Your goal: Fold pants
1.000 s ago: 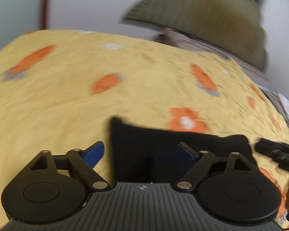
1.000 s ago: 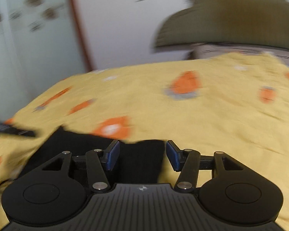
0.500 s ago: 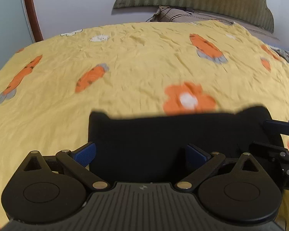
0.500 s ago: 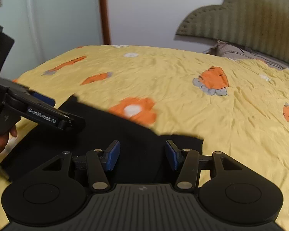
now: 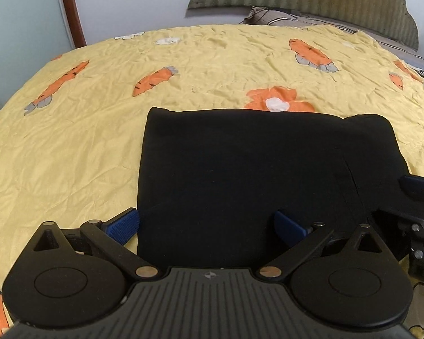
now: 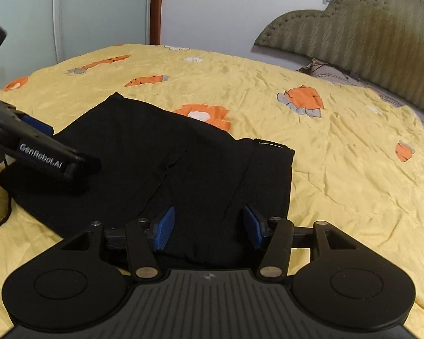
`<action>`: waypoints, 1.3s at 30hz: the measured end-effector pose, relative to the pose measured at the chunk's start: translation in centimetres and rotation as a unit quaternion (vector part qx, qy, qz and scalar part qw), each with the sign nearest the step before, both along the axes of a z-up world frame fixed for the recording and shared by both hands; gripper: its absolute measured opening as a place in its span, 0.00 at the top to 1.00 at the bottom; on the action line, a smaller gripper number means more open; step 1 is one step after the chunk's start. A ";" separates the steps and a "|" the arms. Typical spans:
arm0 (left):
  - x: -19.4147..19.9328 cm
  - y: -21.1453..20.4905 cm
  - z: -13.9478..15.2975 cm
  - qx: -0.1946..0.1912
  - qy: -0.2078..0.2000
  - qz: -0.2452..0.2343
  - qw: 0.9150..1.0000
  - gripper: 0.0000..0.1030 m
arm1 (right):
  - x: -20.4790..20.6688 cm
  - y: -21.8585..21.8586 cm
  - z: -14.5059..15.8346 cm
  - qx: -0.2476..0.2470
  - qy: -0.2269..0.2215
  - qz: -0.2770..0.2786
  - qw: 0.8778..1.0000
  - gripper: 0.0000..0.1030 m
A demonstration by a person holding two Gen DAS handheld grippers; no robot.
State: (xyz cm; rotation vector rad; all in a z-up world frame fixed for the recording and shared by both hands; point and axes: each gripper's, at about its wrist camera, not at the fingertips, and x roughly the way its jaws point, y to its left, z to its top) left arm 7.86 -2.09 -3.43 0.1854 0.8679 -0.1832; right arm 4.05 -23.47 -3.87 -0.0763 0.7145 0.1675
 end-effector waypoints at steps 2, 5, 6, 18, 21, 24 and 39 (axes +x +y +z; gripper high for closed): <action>-0.2 -0.1 -0.1 0.003 -0.005 0.004 1.000 0.00 | -0.2 0.0 0.1 0.000 0.002 -0.002 1.000 0.48; -0.6 -0.3 -0.1 0.009 -0.010 0.006 1.000 0.00 | -0.5 0.0 0.1 -0.004 0.004 -0.003 1.000 0.47; -0.6 -0.3 -0.1 0.011 -0.012 0.006 1.000 0.00 | -0.6 0.1 0.1 -0.005 0.004 -0.004 1.000 0.47; -1.0 -0.4 -0.3 0.013 -0.019 0.008 1.000 0.00 | -1.4 -0.1 -0.2 -0.012 0.004 -0.024 1.000 0.34; -1.2 -0.3 -0.3 0.012 -0.020 0.009 1.000 0.00 | -1.5 0.0 -0.3 -0.018 0.002 -0.026 0.999 0.33; -1.5 -0.1 -0.4 0.009 -0.021 0.009 1.000 0.00 | -1.8 0.1 -0.3 -0.020 0.003 -0.033 0.999 0.28; -5.6 6.1 1.8 0.055 -0.045 0.016 0.997 0.00 | -6.7 -2.5 -0.5 0.002 -0.027 -0.085 0.996 0.12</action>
